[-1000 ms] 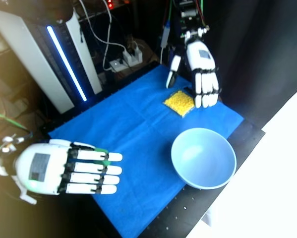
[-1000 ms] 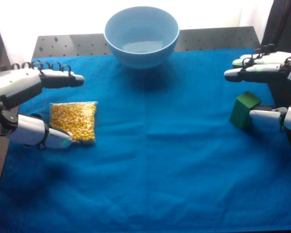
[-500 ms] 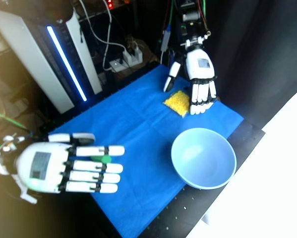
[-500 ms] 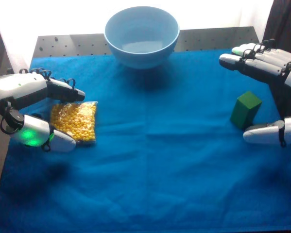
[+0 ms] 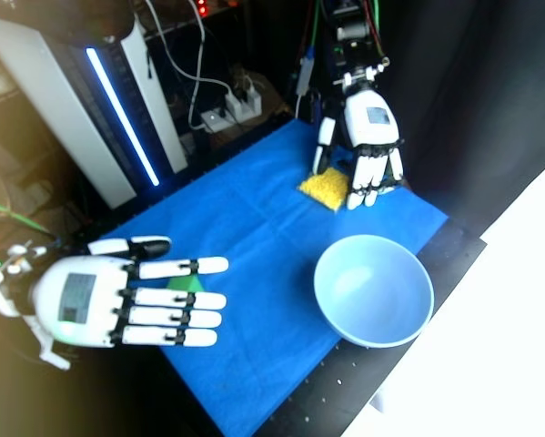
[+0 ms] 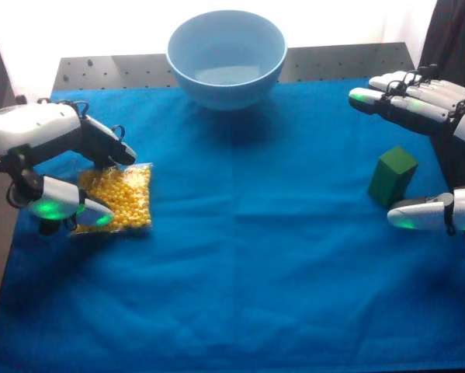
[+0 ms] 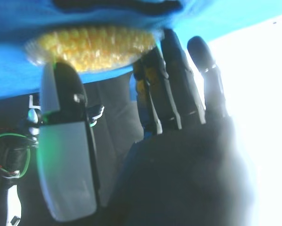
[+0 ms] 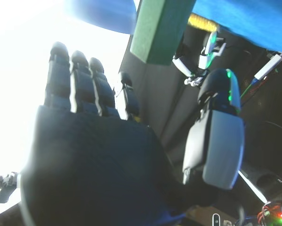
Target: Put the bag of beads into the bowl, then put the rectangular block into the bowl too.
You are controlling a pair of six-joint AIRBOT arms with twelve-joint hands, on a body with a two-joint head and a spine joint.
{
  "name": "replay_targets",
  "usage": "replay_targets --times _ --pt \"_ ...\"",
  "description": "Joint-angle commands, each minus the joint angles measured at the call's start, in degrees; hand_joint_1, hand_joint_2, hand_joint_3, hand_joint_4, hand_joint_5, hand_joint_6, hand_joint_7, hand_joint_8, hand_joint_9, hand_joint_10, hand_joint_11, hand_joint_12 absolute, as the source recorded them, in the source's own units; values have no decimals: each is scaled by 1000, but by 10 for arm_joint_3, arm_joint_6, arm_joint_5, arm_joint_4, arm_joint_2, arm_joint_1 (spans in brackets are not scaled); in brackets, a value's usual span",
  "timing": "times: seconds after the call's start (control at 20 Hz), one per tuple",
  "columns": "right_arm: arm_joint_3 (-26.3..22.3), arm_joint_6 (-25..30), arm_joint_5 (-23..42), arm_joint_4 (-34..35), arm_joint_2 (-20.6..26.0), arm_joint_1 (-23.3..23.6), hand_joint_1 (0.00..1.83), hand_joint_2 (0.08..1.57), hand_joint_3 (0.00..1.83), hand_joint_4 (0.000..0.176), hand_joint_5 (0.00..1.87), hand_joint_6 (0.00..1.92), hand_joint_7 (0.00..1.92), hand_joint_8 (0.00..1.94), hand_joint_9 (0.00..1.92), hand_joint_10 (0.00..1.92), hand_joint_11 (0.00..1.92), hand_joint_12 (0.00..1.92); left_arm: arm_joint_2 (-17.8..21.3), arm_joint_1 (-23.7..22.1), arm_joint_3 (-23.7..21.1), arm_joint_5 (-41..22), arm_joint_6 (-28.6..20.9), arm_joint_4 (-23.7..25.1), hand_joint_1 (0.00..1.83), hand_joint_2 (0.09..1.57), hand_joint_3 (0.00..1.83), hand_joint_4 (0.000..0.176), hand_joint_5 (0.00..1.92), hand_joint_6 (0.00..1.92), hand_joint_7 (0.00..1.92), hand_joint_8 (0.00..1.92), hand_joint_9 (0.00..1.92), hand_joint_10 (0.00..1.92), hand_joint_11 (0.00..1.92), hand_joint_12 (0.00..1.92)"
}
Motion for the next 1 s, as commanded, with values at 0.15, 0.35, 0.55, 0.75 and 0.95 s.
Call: replay_targets --times 0.15,0.35,0.55,0.75,0.95 --pt "-4 2 71 17 2 5 667 982 10 176 0 0 0 0 0 0 0 0 -16 -3 5 -5 7 0 1222 1142 15 0 910 872 902 1256 513 1301 123 1803" --pt "-6 2 71 19 2 5 685 1046 28 176 0 0 0 0 0 0 0 0 -6 -14 0 -11 7 0 1224 1170 2 0 971 906 780 1472 478 1701 208 1903" --pt "-6 2 71 20 2 5 678 1061 18 176 0 0 0 0 0 0 0 0 29 -37 -26 -55 7 7 1231 1157 0 0 966 882 837 1407 546 1676 386 1921" --pt "-5 2 71 22 2 5 641 1080 16 176 0 0 0 0 0 0 0 0 50 -124 -36 -69 7 67 1349 1109 0 0 912 1077 983 995 929 1148 773 1379" --pt "-1 2 71 22 2 5 569 1077 8 176 0 0 0 0 0 0 0 0 12 -255 11 -17 7 133 1266 1076 0 0 1003 935 1105 863 936 952 610 1392"
